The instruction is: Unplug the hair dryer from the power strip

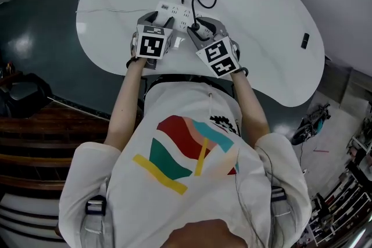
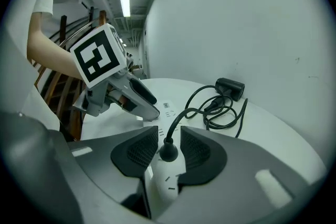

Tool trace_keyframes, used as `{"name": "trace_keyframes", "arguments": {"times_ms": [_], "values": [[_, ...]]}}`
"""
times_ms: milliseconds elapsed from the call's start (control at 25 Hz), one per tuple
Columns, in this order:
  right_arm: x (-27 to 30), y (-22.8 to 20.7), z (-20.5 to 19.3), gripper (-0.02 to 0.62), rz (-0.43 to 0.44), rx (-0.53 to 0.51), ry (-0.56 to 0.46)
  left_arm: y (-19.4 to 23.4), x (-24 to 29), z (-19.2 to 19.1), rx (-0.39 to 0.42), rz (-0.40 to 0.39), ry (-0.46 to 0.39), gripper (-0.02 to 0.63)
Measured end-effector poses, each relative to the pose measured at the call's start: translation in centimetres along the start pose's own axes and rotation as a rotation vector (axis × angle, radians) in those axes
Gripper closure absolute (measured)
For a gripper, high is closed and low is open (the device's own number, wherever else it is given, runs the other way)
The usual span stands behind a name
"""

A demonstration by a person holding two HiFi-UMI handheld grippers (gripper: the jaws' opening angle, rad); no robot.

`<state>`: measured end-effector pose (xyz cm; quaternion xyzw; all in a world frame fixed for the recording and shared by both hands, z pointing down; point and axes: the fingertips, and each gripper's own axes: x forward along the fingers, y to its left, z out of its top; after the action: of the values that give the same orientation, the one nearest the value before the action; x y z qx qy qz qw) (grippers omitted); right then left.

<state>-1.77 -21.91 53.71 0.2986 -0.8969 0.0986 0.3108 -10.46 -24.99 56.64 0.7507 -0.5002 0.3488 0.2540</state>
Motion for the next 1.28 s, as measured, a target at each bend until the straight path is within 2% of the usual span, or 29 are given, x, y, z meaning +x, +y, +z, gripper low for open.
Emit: {"name": "trace_keyframes", "arguments": {"times_ms": [120, 440, 640, 920, 960, 1000, 1080, 1120, 1160, 1200, 1280], "values": [[1.0, 0.0, 0.0, 0.500, -0.006, -0.016, 0.003, 0.1, 0.0, 0.0, 0.005, -0.004, 0.007, 0.390], [1.7, 0.1, -0.2, 0.513, -0.030, -0.041, -0.008, 0.1, 0.1, 0.1, 0.006, -0.002, 0.014, 0.390], [1.3, 0.1, 0.3, 0.531, -0.067, -0.010, -0.046, 0.0, 0.1, 0.0, 0.008, -0.011, 0.034, 0.390], [0.9, 0.5, 0.2, 0.540, -0.011, 0.077, -0.050, -0.3, 0.1, -0.1, 0.019, -0.028, 0.063, 0.393], [0.7, 0.4, 0.7, 0.540, -0.002, 0.100, -0.075, -0.3, 0.1, -0.1, 0.019, -0.030, 0.069, 0.393], [0.0, 0.1, 2.2, 0.540, 0.018, 0.155, -0.146, -0.3, 0.2, -0.1, 0.023, -0.032, 0.073, 0.394], [-2.6, -1.1, 8.2, 0.540, 0.074, 0.324, -0.409, -0.5, 0.2, 0.0, 0.052, -0.032, 0.079, 0.395], [-3.8, -2.0, 11.5, 0.538, 0.081, 0.356, -0.523, -0.5, 0.4, 0.2, 0.065, -0.034, 0.080, 0.417], [-4.6, -2.9, 13.9, 0.534, 0.065, 0.325, -0.580, -0.5, 0.6, 0.4, 0.067, -0.036, 0.080, 0.405], [-5.1, -3.5, 15.0, 0.531, 0.048, 0.280, -0.589, -0.5, 0.6, 0.3, 0.062, -0.038, 0.087, 0.405], [-5.9, -4.4, 14.8, 0.528, 0.044, 0.282, -0.576, -0.7, 0.3, -0.6, 0.049, -0.041, 0.109, 0.405]]}}
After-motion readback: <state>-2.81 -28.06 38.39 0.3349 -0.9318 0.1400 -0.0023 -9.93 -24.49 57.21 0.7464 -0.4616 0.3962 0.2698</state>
